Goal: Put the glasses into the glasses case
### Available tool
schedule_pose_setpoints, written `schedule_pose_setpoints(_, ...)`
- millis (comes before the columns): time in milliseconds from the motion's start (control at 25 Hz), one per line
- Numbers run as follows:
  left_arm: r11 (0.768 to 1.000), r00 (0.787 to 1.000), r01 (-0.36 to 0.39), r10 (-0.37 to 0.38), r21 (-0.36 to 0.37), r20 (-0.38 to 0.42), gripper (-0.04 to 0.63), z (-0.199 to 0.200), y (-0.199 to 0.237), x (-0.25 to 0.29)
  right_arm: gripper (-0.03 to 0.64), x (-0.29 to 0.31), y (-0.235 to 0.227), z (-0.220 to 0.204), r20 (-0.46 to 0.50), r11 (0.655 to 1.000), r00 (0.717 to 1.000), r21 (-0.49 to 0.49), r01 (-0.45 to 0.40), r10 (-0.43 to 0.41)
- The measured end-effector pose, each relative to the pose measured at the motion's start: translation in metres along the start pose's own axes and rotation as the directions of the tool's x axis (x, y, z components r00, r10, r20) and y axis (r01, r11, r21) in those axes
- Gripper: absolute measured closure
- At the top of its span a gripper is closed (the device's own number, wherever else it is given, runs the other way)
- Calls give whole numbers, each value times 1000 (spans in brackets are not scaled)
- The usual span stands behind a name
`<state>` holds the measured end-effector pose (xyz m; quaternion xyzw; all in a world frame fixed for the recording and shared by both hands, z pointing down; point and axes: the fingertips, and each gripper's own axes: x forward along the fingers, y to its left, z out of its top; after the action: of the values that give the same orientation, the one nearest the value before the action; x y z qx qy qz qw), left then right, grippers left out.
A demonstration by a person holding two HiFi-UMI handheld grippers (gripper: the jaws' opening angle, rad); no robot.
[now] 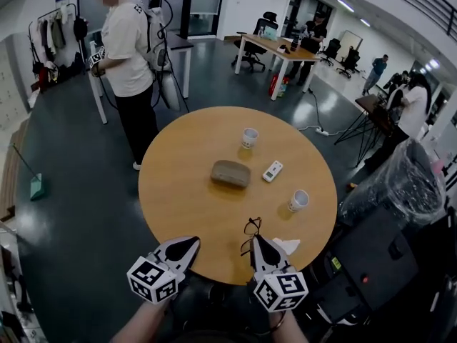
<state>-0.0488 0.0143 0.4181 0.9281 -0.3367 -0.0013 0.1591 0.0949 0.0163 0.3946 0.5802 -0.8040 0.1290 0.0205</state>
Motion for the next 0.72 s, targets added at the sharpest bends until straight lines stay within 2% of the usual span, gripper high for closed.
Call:
schedule_pose_setpoints(240,998,998,-62,62,0,1,589,11,37,64,624,60,-43,10,-35,999,998,-10,-48,47)
schedule_pose_setpoints(480,997,997,-73,73,13,-6,589,12,55,119,624,99,-83,12,-60,997,995,-6,-76,75)
schedule_pose_setpoints(720,996,996,-84,85,28,-38,589,12,76,154,624,129,-106,10,-79,997,993,5,-83,83)
